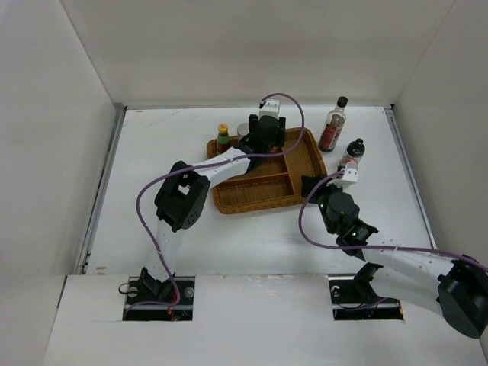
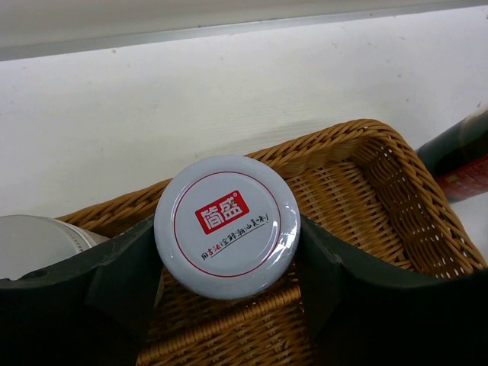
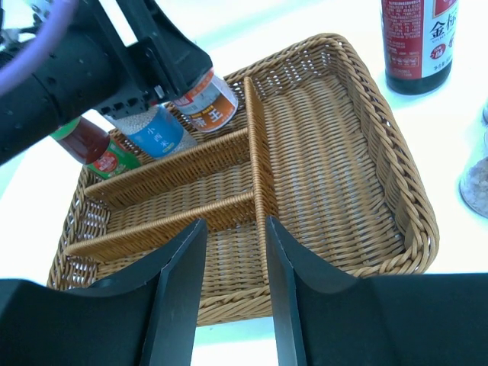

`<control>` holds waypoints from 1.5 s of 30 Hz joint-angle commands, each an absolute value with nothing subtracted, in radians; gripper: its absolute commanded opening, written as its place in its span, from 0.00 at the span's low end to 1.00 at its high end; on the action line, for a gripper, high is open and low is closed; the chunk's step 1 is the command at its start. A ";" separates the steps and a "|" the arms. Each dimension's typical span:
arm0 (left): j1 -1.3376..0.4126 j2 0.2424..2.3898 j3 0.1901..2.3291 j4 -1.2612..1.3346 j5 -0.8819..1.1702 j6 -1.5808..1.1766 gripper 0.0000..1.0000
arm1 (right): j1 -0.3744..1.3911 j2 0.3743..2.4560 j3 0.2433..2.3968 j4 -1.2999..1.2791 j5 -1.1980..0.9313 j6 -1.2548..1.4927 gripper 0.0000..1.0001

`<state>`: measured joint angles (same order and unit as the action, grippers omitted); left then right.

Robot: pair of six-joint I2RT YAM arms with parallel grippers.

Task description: Organize the condiment bottles

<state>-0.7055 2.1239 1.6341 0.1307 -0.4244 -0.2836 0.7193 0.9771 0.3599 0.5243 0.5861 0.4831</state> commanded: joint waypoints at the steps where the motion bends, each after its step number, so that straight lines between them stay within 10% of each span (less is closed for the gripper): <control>1: -0.700 2.105 1.687 0.278 -0.437 -0.270 0.35 | 0.713 0.985 0.362 0.560 0.577 0.485 0.44; 14: -0.723 2.177 1.646 0.328 -0.483 -0.270 0.58 | 0.708 0.968 0.356 0.560 0.578 0.488 0.48; 22: -0.755 2.074 1.586 0.368 -0.506 -0.245 1.00 | 0.713 0.947 0.350 0.560 0.584 0.488 0.49; 35: -0.861 1.749 1.484 0.466 -0.486 -0.210 1.00 | 0.708 0.942 0.337 0.566 0.604 0.491 0.20; 45: -0.731 1.281 0.878 0.539 -0.641 -0.317 1.00 | 0.712 0.998 0.382 0.574 0.555 0.446 0.39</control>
